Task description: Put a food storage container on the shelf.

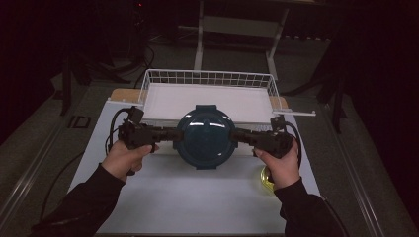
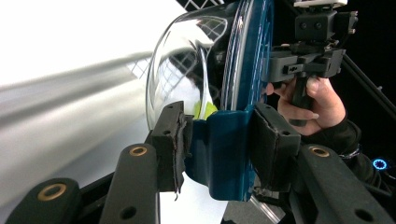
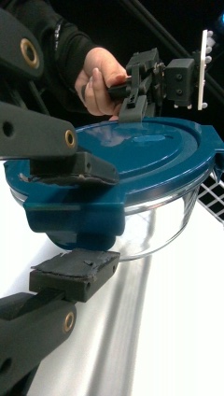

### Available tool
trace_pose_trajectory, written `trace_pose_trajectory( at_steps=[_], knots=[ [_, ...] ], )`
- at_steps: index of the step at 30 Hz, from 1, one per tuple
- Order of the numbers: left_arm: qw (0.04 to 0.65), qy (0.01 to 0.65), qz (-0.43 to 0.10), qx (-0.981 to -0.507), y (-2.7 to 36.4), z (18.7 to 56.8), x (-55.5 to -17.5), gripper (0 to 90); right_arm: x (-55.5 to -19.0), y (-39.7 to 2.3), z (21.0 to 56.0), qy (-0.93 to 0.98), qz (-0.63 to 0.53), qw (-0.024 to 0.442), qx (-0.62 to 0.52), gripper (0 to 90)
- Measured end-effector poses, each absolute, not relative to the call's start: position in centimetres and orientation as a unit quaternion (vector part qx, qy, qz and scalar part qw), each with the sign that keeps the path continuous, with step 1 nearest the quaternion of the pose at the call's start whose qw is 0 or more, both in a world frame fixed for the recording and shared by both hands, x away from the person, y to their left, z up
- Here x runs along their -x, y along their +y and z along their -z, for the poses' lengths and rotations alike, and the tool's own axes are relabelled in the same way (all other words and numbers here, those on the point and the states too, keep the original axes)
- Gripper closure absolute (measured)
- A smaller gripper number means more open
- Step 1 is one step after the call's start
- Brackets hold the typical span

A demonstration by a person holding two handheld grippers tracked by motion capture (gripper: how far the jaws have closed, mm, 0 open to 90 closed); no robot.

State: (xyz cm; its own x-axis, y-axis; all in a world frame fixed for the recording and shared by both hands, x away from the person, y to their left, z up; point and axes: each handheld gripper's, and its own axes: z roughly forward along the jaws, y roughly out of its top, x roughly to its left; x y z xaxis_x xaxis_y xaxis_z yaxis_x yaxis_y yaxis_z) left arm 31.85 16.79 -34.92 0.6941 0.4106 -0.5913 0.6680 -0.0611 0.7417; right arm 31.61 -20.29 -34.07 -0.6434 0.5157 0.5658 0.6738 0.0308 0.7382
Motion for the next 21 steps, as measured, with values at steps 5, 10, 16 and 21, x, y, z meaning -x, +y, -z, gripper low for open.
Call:
trace_pose_trajectory(
  at_steps=[5,10,16,21],
  knots=[
    [0.579,0.368,0.107,-0.720,16.4,33.6,-33.7,57.1,-33.0,-20.7,32.7,-0.710,0.562,0.061,0.419,56.8],
    [0.584,0.369,0.105,-0.715,15.8,32.6,-35.5,57.0,-34.5,-21.3,31.8,-0.700,0.569,0.059,0.426,56.8],
    [0.585,0.373,0.105,-0.712,15.5,32.0,-37.5,56.9,-36.1,-21.6,31.2,-0.694,0.570,0.060,0.436,56.8],
    [0.584,0.387,0.107,-0.706,15.3,32.1,-39.2,56.6,-37.9,-21.7,31.3,-0.687,0.567,0.067,0.450,56.7]
  ],
)
